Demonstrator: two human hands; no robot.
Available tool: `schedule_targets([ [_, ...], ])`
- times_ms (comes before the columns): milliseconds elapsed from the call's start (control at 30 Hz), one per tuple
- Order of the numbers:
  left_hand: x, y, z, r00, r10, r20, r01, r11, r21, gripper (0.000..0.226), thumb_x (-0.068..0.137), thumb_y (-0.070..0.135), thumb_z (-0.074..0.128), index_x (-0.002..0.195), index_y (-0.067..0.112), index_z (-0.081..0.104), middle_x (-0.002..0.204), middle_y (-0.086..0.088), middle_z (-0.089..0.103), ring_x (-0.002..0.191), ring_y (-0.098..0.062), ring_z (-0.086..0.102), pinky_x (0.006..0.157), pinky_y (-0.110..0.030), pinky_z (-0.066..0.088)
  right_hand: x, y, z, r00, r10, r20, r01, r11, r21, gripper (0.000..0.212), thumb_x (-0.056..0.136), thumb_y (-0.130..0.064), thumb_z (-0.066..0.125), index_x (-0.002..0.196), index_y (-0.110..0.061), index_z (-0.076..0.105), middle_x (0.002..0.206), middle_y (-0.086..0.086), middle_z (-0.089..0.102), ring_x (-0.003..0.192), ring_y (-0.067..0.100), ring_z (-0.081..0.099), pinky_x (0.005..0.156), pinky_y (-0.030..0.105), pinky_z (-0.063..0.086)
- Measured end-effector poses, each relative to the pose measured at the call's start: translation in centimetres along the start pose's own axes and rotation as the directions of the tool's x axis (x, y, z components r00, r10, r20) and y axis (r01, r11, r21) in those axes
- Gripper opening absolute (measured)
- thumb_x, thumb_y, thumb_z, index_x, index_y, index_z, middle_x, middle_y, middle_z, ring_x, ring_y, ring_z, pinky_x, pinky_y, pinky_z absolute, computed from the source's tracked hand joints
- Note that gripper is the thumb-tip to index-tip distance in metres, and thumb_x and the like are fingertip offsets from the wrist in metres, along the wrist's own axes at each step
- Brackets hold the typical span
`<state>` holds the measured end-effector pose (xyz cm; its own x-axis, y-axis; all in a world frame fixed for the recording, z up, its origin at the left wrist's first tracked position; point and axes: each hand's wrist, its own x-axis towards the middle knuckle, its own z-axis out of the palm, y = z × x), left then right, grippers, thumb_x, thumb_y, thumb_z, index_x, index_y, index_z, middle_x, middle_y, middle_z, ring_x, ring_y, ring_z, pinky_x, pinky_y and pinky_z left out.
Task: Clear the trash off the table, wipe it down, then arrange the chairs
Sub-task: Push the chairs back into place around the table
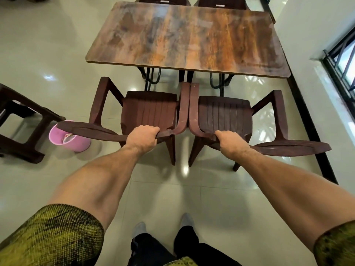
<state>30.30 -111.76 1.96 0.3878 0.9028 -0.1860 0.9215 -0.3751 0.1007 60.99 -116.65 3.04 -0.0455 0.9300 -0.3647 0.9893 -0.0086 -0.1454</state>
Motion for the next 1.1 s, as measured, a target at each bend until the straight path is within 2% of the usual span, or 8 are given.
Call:
schedule_targets([
  [400, -0.2, 0.2, 0.0, 1.0, 0.009, 0.003, -0.009, 1.0, 0.006, 0.015, 0.094, 0.023, 0.052, 0.105, 0.018, 0.061, 0.106, -0.005, 0.07, 0.092, -0.034, 0.065, 0.081, -0.042, 0.051, -0.3, 0.4, 0.0, 0.999, -0.033, 0.005, 0.033, 0.999, -0.003, 0.034, 0.092, -0.002, 0.045, 0.12, -0.018, 0.054, 0.116, 0.008, 0.064, 0.102, 0.032, 0.062, 0.093, 0.048, 0.051],
  [467, 0.0, 0.2, -0.1, 1.0, 0.009, 0.02, -0.009, 1.0, -0.003, 0.017, 0.096, 0.029, 0.053, 0.107, 0.019, 0.06, 0.11, -0.005, 0.069, 0.094, -0.033, 0.065, 0.084, -0.043, 0.052, -0.1, 0.3, -0.4, 0.999, -0.03, 0.031, 0.032, 0.998, -0.046, 0.028, 0.094, -0.008, 0.047, 0.12, -0.02, 0.052, 0.117, 0.007, 0.064, 0.102, 0.03, 0.061, 0.092, 0.049, 0.052],
  [533, 0.1, 0.1, -0.2, 0.999, 0.01, 0.048, -0.009, 1.0, -0.026, 0.029, 0.096, 0.048, 0.054, 0.107, 0.021, 0.057, 0.109, -0.003, 0.067, 0.093, -0.03, 0.065, 0.084, -0.044, 0.054, -0.1, 0.1, -0.8, 0.999, -0.033, 0.029, 0.035, 0.996, -0.078, 0.026, 0.098, -0.025, 0.051, 0.124, -0.021, 0.049, 0.123, 0.005, 0.062, 0.107, 0.028, 0.059, 0.093, 0.048, 0.051],
  [600, -0.1, 0.0, -0.2, 0.997, 0.014, 0.07, -0.012, 1.0, -0.021, 0.051, 0.092, 0.069, 0.047, 0.111, 0.022, 0.054, 0.107, 0.001, 0.066, 0.091, -0.024, 0.065, 0.082, -0.044, 0.056, -0.2, -0.3, -1.0, 0.999, -0.036, -0.017, 0.035, 0.997, -0.063, 0.045, 0.097, -0.046, 0.052, 0.133, -0.02, 0.045, 0.133, 0.003, 0.058, 0.117, 0.027, 0.056, 0.096, 0.046, 0.05],
  [700, -0.5, 0.0, -0.2, 0.999, 0.012, 0.037, -0.012, 1.0, -0.015, 0.072, 0.089, 0.08, 0.031, 0.126, 0.022, 0.051, 0.108, 0.002, 0.066, 0.093, -0.022, 0.066, 0.081, -0.043, 0.057, -0.5, -1.2, -1.0, 0.993, -0.062, -0.098, 0.057, 0.997, -0.049, 0.068, 0.096, -0.058, 0.046, 0.148, -0.015, 0.035, 0.152, 0.006, 0.044, 0.136, 0.026, 0.045, 0.107, 0.047, 0.042],
  [900, -0.8, -0.4, -0.8, 0.992, -0.013, 0.129, 0.02, 0.998, -0.053, 0.063, 0.098, 0.069, 0.018, 0.122, 0.021, 0.05, 0.114, -0.005, 0.066, 0.1, -0.029, 0.063, 0.086, -0.046, 0.052, -1.1, -3.5, -0.9, 0.991, -0.039, -0.127, 0.043, 0.999, 0.029, 0.072, 0.099, -0.06, 0.036, 0.155, -0.015, 0.025, 0.166, 0.009, 0.014, 0.15, 0.027, 0.021, 0.117, 0.048, 0.029],
  [1033, -0.9, -1.7, -1.8, 0.983, -0.006, 0.184, 0.014, 0.999, -0.044, 0.065, 0.1, 0.067, 0.02, 0.131, 0.017, 0.048, 0.119, -0.009, 0.065, 0.106, -0.031, 0.063, 0.09, -0.046, 0.051, -1.1, -6.6, -1.4, 0.976, -0.061, -0.21, 0.074, 0.996, 0.054, 0.07, 0.1, -0.058, 0.035, 0.156, -0.016, 0.026, 0.167, 0.009, 0.006, 0.152, 0.026, 0.013, 0.12, 0.045, 0.023],
  [1100, -0.9, -2.8, -2.3, 0.977, 0.002, 0.213, 0.002, 1.0, -0.023, 0.066, 0.098, 0.069, 0.024, 0.129, 0.017, 0.048, 0.116, -0.008, 0.065, 0.104, -0.029, 0.063, 0.087, -0.044, 0.051, -0.6, -8.9, -1.7, 0.969, -0.076, -0.234, 0.092, 0.994, 0.058, 0.07, 0.1, -0.058, 0.034, 0.156, -0.016, 0.026, 0.167, 0.008, 0.005, 0.153, 0.026, 0.012, 0.121, 0.045, 0.021],
])
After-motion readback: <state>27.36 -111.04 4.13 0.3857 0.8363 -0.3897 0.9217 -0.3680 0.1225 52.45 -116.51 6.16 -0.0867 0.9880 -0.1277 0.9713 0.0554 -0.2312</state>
